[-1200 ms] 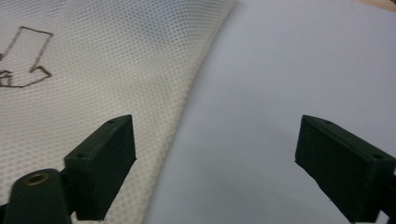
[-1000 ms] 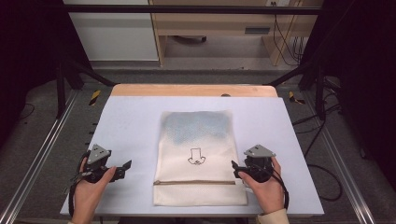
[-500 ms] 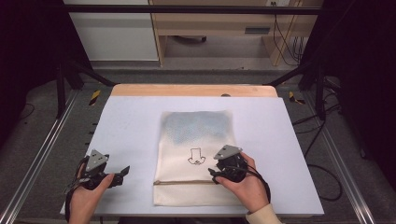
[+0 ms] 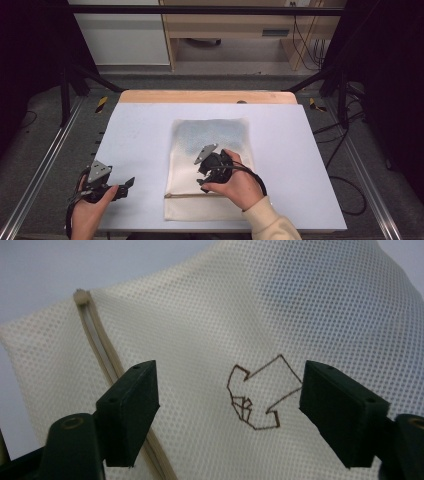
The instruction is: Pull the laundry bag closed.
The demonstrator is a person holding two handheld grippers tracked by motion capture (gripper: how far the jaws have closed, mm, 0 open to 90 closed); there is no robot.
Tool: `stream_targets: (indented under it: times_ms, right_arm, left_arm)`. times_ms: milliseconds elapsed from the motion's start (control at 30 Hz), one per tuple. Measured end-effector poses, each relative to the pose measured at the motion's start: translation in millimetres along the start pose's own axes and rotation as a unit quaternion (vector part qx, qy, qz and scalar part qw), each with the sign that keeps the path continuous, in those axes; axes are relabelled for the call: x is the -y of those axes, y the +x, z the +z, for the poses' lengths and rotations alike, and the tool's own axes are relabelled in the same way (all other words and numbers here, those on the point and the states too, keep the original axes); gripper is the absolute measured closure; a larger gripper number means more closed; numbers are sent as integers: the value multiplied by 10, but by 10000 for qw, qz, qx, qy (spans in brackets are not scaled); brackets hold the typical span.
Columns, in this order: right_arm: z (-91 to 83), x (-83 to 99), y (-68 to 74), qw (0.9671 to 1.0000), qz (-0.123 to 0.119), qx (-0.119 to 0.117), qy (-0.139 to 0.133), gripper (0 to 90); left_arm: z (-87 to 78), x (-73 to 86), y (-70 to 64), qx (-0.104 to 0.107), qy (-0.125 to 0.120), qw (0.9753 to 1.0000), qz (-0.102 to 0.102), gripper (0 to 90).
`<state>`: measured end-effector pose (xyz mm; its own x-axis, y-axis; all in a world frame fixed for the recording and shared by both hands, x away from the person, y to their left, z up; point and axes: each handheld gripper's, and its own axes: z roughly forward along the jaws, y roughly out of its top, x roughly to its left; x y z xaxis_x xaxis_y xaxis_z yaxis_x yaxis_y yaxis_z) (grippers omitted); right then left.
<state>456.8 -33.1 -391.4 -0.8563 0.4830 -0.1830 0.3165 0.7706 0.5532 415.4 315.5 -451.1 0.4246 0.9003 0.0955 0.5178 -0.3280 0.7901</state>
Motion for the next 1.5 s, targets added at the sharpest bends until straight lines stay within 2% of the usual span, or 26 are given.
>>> stream_targets:
  times_ms: [33,167,267,400,533,767,867,967,1233,1400,1433,1500]
  right_arm:
    - [4,-39,0,10000,-36,-52,8,289]
    - [15,-134,2,9997,-143,-201,94,327]
    - [21,-205,-12,9991,-179,-373,85,389]
    - [55,-239,4,9984,-236,-510,87,424]
    - [156,-246,165,9964,-507,-674,109,518]
    - [230,-221,291,9957,-532,-745,-130,636]
    - [253,-224,326,9953,-545,-791,-152,663]
    - [300,-223,382,9946,-571,-849,-147,731]
    - [316,-205,385,9943,-552,-891,-191,774]
    - [336,-188,370,9945,-512,-887,-216,779]
    - [343,-187,373,9942,-499,-920,-227,783]
    - [349,-191,384,9939,-510,-942,-251,790]
  left_arm:
    - [3,16,3,-52,3,10000,-8,105]
    - [-22,8,-5,-39,-63,10000,-17,104]
    - [-61,11,-25,26,-102,9999,-114,103]
    - [-72,20,-51,-14,-67,10000,-66,102]
    - [-30,23,-65,15,-26,10000,4,96]
    - [-35,-74,-97,148,-46,9996,247,91]
    - [-30,-75,-100,219,-51,9995,217,92]
    - [-34,-83,-93,230,-45,9995,225,94]
    - [-35,-67,-5,107,17,9998,136,97]
    - [-39,-65,10,183,34,9998,61,112]
    - [-54,-71,10,273,-7,9996,10,127]
    - [-60,-71,6,235,-22,9997,43,128]
